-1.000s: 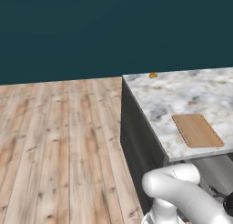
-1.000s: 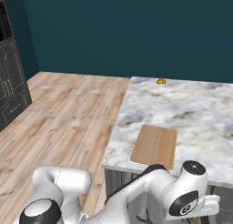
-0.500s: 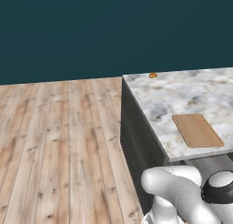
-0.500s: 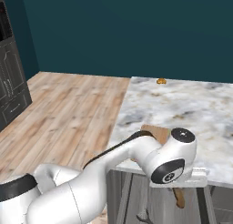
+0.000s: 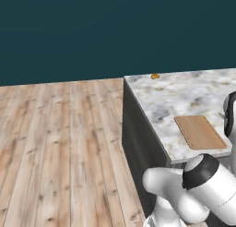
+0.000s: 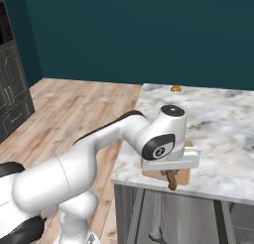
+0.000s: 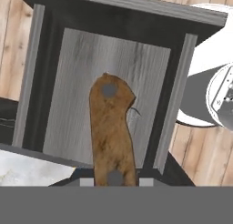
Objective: Open the drawer on the right and place the cutting tools on the cutting board.
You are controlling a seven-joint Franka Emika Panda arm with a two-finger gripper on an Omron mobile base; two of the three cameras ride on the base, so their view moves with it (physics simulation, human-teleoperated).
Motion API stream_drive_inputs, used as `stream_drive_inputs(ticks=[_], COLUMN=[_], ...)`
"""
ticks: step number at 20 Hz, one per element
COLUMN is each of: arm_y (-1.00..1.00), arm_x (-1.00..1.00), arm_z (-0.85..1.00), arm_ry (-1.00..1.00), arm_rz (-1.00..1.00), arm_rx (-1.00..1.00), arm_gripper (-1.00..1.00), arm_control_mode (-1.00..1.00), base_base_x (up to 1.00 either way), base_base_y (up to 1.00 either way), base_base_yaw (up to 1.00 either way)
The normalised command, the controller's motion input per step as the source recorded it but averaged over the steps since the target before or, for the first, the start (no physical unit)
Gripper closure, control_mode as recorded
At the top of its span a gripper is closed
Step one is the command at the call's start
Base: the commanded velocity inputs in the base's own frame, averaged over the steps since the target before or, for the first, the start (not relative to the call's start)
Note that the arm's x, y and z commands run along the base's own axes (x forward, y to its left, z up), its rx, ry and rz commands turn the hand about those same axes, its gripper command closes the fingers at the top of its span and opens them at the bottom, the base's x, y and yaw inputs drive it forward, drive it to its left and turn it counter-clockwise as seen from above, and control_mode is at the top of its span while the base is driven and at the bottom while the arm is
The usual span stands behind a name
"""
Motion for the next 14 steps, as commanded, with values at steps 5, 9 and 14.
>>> stream_drive_inputs(ticks=[5, 9, 14], arm_y=[0.57, 0.41, 0.35], arm_x=[1.00, 1.00, 0.98], arm_z=[0.01, 0.00, -0.09], arm_ry=[0.02, 0.12, 0.03], arm_rz=[-0.27, -0.27, -0.24], arm_rx=[-0.07, -0.03, 0.00], arm_gripper=[1.00, 1.00, 1.00], arm_control_mode=[-1.00, -1.00, -1.00], base_base_x=[0.00, 0.00, 0.00], base_base_y=[0.00, 0.00, 0.00], base_base_yaw=[0.00, 0.00, 0.00])
